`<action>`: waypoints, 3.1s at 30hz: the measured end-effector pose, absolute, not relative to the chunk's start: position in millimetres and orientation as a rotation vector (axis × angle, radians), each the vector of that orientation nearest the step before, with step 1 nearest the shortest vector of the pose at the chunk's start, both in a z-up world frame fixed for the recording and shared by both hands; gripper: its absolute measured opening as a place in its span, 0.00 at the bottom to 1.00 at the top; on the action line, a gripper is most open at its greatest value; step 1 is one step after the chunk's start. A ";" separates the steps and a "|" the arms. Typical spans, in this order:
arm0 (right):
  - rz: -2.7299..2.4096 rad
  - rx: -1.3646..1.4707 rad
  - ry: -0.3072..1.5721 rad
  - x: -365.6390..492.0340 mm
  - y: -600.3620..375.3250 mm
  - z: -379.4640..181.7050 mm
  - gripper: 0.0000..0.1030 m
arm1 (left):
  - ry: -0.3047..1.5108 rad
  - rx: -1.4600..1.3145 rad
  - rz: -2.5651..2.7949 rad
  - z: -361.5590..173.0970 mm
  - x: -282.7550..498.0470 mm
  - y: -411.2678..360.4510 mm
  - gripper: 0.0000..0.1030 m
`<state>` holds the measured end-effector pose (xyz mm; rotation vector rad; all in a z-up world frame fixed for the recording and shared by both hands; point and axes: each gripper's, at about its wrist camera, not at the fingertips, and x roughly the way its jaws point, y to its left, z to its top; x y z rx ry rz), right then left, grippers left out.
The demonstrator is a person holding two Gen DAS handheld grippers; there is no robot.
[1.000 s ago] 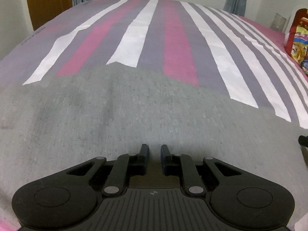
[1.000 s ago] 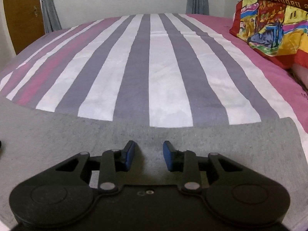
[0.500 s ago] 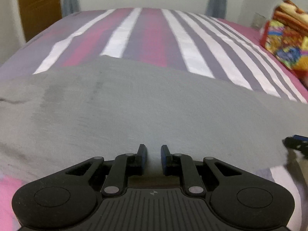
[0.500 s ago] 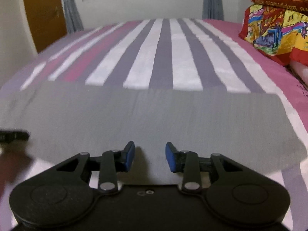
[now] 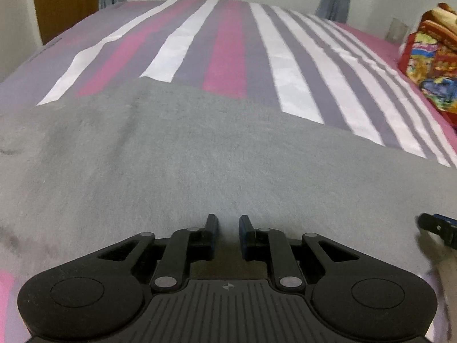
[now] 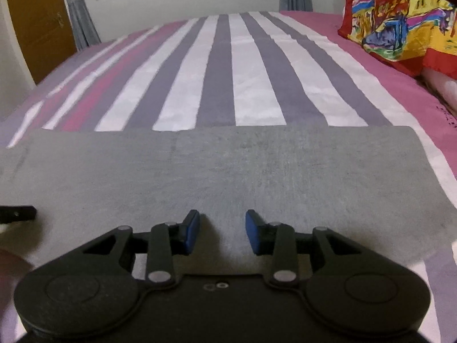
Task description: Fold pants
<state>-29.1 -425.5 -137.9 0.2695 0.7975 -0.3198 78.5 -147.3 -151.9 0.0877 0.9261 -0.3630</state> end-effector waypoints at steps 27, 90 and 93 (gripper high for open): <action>-0.371 0.232 0.743 -71.9 -455.9 -115.8 0.38 | 0.889 0.128 -0.477 -141.7 27.3 -215.0 0.27; -0.577 0.553 0.588 -108.1 -535.7 -98.6 0.14 | 0.932 0.101 -0.524 -139.3 42.2 -215.9 0.29; -0.503 0.512 0.542 -91.4 -516.7 -78.6 0.14 | 0.937 0.074 -0.499 -136.7 50.9 -200.3 0.29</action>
